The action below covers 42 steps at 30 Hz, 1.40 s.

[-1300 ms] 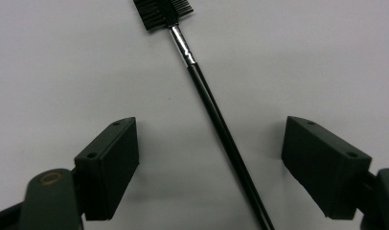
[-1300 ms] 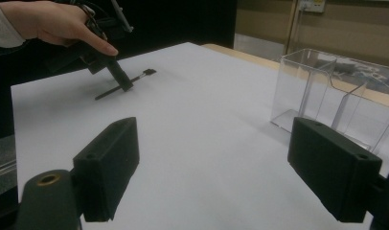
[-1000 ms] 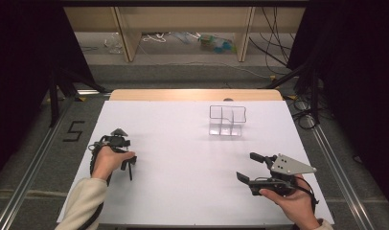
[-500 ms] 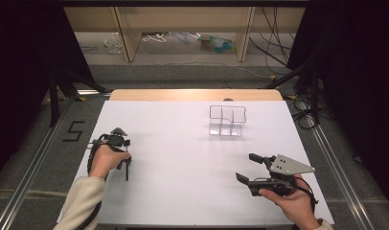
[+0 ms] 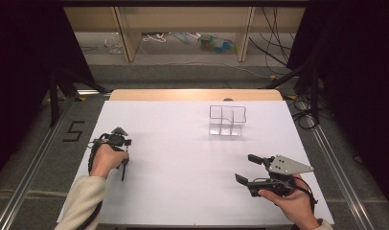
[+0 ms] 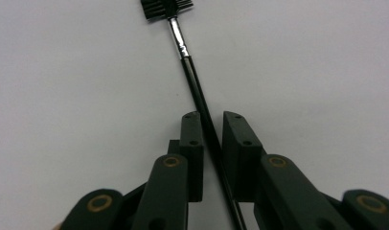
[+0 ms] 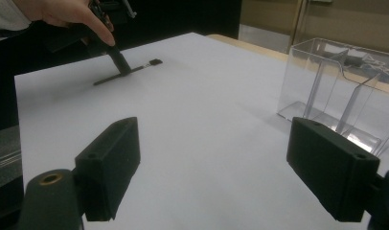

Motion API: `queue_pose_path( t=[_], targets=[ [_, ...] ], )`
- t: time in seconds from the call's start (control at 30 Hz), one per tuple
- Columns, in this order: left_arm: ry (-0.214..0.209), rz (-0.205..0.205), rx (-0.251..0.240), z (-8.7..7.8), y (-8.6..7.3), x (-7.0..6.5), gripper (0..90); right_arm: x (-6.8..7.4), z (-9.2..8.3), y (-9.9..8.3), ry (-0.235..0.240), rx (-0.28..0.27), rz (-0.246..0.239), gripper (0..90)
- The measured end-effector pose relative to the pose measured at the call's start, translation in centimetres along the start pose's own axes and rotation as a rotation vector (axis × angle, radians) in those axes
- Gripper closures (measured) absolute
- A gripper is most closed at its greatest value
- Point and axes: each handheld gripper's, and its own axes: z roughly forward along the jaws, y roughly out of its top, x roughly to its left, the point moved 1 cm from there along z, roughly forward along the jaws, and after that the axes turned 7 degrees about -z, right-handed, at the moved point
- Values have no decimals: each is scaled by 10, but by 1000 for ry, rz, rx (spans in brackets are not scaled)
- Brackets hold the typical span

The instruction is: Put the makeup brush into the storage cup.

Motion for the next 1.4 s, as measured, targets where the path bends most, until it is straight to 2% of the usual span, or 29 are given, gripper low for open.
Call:
queue_pose_path(
  t=[0.2,0.23,0.27,0.37,0.4,0.5,0.57,0.6,0.73,0.8,0.83,0.87,0.9,0.93,0.97,1.0,1.03,1.07,1.13,1.17,1.2,1.23,1.27,1.3,1.33,1.37,1.4],
  targets=[
    [5,9,2,0,0,0,853,-1,2,-1,2,-24,-8,201],
    [6,8,1,0,0,-1,854,-1,-1,0,-7,17,-12,201],
    [3,18,-1,1,0,0,854,0,-2,0,3,31,5,201],
    [2,16,6,0,0,0,854,-1,-1,0,-6,18,-12,201],
    [2,16,6,0,0,0,855,-1,2,-1,7,-19,-6,201],
    [-10,12,0,0,0,1,855,-2,1,-1,3,-1,-8,201],
    [-14,19,-4,0,-1,2,855,-1,0,-1,9,7,12,201],
    [-16,15,-9,-1,-1,2,856,-2,2,-2,8,-17,-4,201],
    [-28,16,-15,-1,-2,4,856,-2,2,-2,12,-19,0,200],
    [-25,17,-23,-1,-3,6,856,-2,2,-2,10,-17,-1,201],
    [-19,23,-23,-2,-3,7,856,-3,1,-2,7,4,-3,200],
    [-17,12,-37,-2,-4,7,856,-3,1,-2,9,4,-4,200],
    [-17,23,-45,-2,-4,9,856,-3,1,-2,8,-1,-4,199],
    [-20,15,-43,-4,-5,10,856,-3,1,-2,10,0,-4,199],
    [-23,10,-61,-4,-5,11,856,-3,2,-2,14,-11,-3,198],
    [-22,17,-66,-6,-6,12,856,-3,2,-2,13,-17,-2,198],
    [-26,12,-74,-7,-6,12,856,-3,1,-2,10,2,-1,197],
    [-26,14,-85,-8,-6,12,856,-3,1,-2,9,-2,0,197],
    [-44,-5,-133,-9,-7,9,856,-3,1,-2,10,3,-1,197],
    [-45,2,-138,-12,-7,9,856,-3,1,-2,10,0,-2,196],
    [-43,-10,-154,-14,-8,7,856,-3,1,-2,9,-1,-1,195],
    [-43,8,-170,-15,-8,7,856,-3,1,-2,8,-2,0,195],
    [-40,-3,-183,-18,-8,4,856,-3,1,-2,7,-1,-1,195],
    [-42,18,-178,-21,-7,5,856,-3,1,-2,8,-2,-1,195],
    [-54,2,-189,-23,-8,3,856,-4,2,-3,14,-12,-1,194],
    [-52,29,-196,-25,-7,3,856,-4,2,-3,16,-13,-3,194],
    [-59,27,-218,-27,-8,2,856,-4,2,-3,17,-14,0,193]
  ],
)
